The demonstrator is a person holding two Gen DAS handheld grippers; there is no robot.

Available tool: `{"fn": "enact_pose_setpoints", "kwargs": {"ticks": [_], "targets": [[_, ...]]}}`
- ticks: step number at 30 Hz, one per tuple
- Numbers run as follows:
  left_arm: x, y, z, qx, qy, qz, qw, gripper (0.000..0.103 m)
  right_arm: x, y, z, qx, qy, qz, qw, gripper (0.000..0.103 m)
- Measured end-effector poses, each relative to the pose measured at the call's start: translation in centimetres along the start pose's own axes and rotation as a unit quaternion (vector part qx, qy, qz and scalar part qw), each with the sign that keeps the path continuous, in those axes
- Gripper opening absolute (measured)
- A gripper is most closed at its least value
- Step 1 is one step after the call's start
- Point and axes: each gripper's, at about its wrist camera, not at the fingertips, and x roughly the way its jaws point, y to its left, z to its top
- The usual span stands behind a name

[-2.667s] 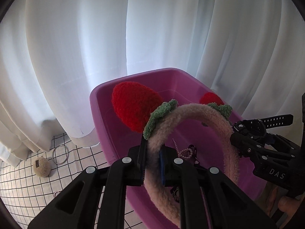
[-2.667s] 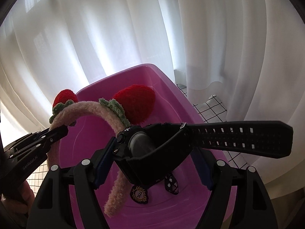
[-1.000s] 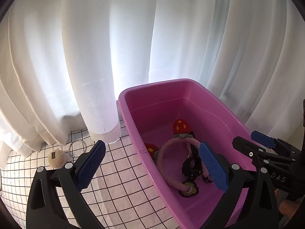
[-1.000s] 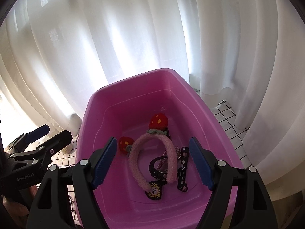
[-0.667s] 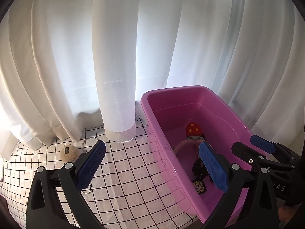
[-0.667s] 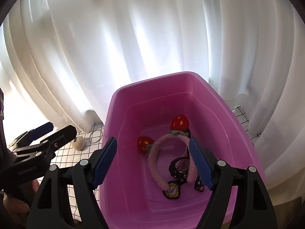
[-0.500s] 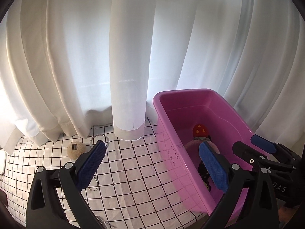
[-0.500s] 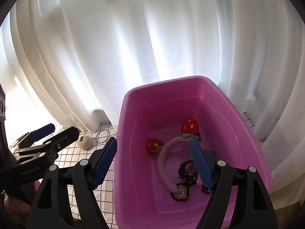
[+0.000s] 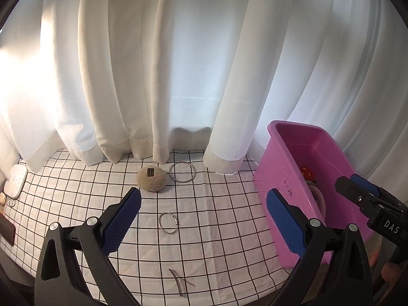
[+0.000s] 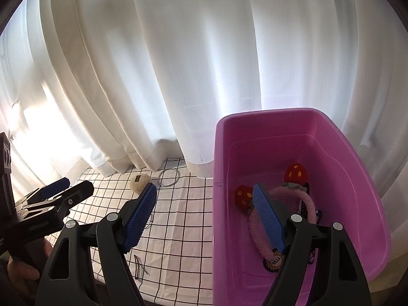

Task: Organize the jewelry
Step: 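Withdraw both grippers from the bin back toward the table, then move left gripper to the small silver hoop while right gripper approaches the large silver hoop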

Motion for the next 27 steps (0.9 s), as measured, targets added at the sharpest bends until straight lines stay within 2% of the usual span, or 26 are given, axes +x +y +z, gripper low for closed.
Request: {"fn": "enact_pose_setpoints", "kwargs": {"ticks": [6, 14, 20, 27], "targets": [[-0.5, 5.5, -1.3, -0.045, 0.008, 0.052, 0.9976, 0.097, 1.2, 2.3, -0.4, -0.016, 0.014, 0.025, 0.999, 0.074], [-0.7, 11.2, -3.3, -0.083, 0.028, 0.114, 0.9896, 0.097, 2.8, 5.5, -0.6, -0.042, 0.031, 0.054, 0.997, 0.074], [0.1, 13.7, -4.4, -0.100, 0.045, 0.132, 0.9852, 0.097, 4.6, 7.6, -1.0, -0.059, 0.054, 0.068, 0.994, 0.074], [2.3, 14.9, -4.6, -0.091, 0.063, 0.132, 0.9852, 0.097, 7.8, 9.8, -2.5, -0.069, 0.093, 0.073, 0.991, 0.074]]}}
